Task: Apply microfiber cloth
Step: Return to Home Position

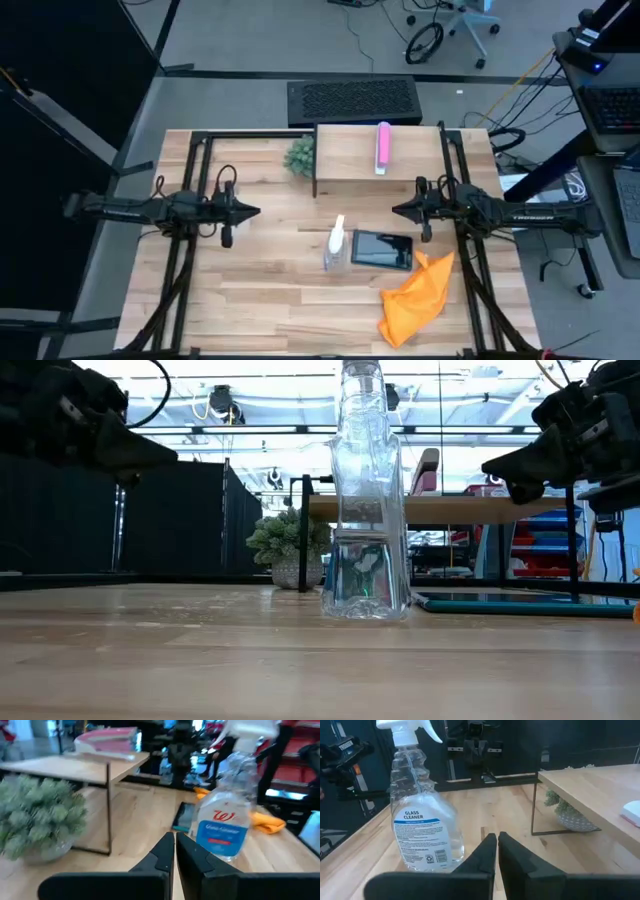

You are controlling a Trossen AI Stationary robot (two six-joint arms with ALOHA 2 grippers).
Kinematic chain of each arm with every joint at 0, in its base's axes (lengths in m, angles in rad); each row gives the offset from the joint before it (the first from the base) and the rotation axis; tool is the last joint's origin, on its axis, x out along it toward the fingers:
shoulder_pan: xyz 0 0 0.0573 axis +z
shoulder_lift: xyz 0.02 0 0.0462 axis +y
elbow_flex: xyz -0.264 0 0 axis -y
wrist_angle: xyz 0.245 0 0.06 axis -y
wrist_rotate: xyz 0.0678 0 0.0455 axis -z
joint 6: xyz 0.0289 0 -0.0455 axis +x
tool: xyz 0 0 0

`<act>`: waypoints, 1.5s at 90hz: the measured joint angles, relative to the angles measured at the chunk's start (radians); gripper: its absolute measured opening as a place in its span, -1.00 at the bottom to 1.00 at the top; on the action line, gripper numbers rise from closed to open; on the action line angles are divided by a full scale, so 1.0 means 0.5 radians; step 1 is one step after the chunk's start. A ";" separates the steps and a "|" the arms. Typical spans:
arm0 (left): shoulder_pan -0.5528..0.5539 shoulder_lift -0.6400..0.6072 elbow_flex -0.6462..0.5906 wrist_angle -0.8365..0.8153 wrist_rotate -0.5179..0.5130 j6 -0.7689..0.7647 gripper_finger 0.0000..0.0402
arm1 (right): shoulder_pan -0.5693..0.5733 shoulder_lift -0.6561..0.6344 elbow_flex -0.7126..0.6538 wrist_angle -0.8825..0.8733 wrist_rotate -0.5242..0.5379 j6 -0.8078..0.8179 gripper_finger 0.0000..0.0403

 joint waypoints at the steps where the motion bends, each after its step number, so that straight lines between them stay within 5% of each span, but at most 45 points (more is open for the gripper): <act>1: 0.000 -0.011 0.000 -0.001 0.007 0.005 -0.99 | 0.000 0.000 0.000 0.000 0.000 0.003 -1.00; 33: -0.060 -0.292 0.001 -0.090 0.368 -0.028 -0.99 | 0.005 0.000 0.000 0.039 -0.009 0.060 -1.00; 86: -0.092 -0.544 -0.094 -0.262 0.324 -0.046 -0.99 | 0.048 -0.042 0.000 0.052 -0.050 0.026 -1.00; 135: -0.091 -0.544 -0.094 -0.293 0.240 -0.091 -0.99 | 0.053 -0.662 0.002 -0.457 -0.162 0.033 -1.00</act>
